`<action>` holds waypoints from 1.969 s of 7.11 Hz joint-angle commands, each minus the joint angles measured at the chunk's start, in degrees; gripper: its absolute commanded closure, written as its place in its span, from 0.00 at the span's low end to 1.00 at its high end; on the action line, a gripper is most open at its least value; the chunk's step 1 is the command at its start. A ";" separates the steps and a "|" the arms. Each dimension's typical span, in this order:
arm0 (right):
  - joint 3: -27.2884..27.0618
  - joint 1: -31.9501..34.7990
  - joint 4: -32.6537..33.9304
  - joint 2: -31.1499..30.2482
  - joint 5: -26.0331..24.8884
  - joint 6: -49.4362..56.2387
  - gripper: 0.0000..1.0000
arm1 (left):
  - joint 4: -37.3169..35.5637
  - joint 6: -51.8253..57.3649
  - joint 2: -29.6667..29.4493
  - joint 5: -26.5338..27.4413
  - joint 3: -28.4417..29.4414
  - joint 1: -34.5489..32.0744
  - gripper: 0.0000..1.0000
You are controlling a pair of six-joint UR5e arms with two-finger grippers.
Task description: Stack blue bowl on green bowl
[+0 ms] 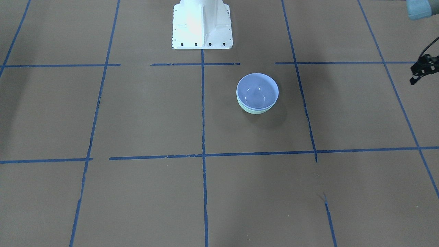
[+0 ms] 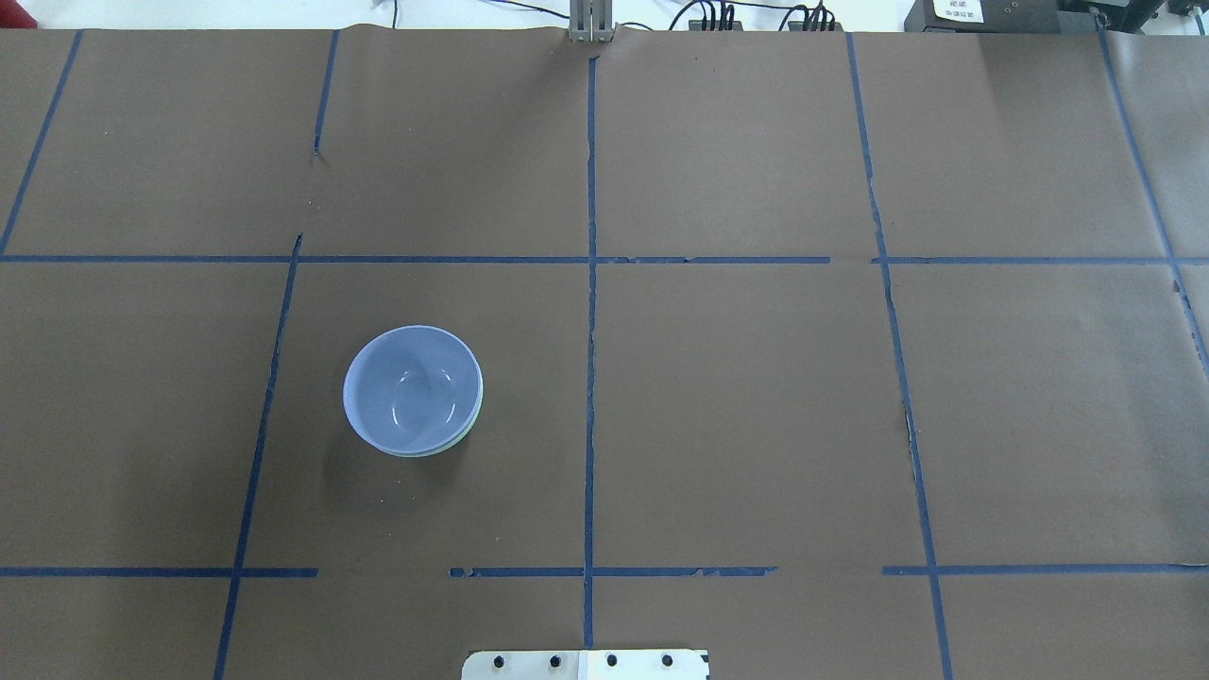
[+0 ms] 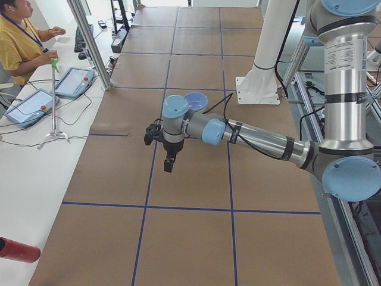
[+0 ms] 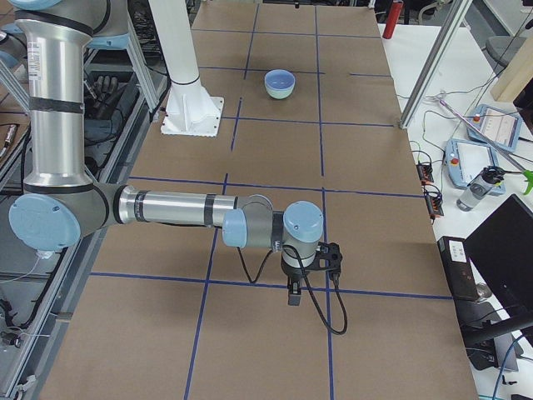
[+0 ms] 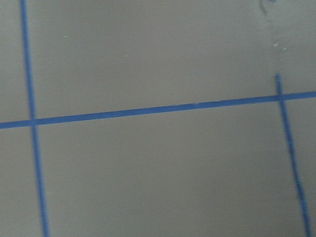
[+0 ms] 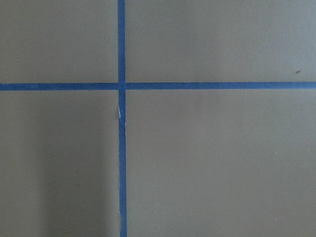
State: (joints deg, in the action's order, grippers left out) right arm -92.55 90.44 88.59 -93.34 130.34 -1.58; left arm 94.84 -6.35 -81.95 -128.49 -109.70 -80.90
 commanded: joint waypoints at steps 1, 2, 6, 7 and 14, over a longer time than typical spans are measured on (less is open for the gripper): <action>0.00 0.00 0.00 0.00 0.00 0.00 0.00 | -0.36 8.37 3.63 -2.70 3.52 -7.50 0.00; 0.00 0.00 0.00 0.00 0.00 0.00 0.00 | -0.19 8.38 4.69 -7.51 4.14 -7.52 0.00; 0.00 0.00 0.00 0.00 0.09 0.00 0.00 | 0.43 8.46 4.79 -7.30 4.93 -7.60 0.00; 0.00 0.00 0.00 0.00 0.00 0.00 0.00 | 0.52 8.46 4.61 -7.30 5.02 -8.13 0.00; 0.00 0.00 0.00 0.00 0.09 0.00 0.00 | 0.52 8.46 4.52 -7.30 5.02 -9.54 0.00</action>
State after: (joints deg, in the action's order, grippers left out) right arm -92.55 90.44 88.66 -93.34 130.36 -1.58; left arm 95.36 2.15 -77.46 -135.79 -104.74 -90.42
